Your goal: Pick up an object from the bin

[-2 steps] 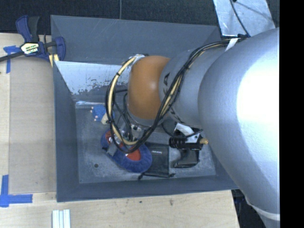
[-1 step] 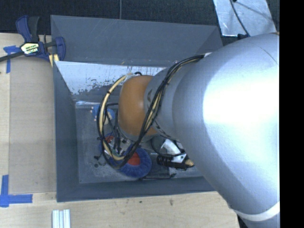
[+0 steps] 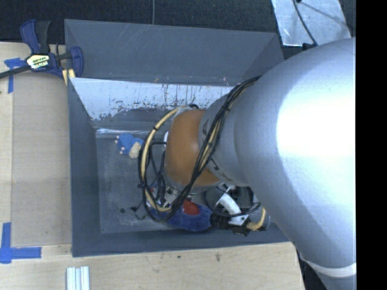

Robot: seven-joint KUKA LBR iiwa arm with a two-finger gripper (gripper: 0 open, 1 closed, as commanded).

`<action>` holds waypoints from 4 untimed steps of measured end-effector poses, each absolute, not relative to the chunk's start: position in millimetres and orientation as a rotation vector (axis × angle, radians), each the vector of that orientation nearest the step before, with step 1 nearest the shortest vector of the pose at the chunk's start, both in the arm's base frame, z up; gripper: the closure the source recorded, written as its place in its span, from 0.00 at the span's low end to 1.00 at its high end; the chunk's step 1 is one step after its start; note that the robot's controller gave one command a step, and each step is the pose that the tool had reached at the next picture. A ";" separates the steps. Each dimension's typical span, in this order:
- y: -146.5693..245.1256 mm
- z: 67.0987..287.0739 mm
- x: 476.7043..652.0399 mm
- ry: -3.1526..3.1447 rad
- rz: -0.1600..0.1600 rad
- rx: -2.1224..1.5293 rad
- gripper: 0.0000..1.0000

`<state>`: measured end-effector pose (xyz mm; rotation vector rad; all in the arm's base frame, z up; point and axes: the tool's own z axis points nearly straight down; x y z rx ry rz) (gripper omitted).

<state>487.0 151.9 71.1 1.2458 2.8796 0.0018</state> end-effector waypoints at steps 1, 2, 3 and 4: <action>152.5 73.5 489.4 2.874 0.008 1.244 1.00; 152.2 112.9 491.1 2.880 0.004 1.244 1.00; 151.6 124.4 491.9 2.883 0.002 1.241 1.00; 151.3 169.5 492.9 2.884 0.004 1.238 1.00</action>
Offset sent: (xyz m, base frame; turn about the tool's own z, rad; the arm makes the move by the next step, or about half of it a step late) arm 0.0000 0.0000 0.0000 0.0000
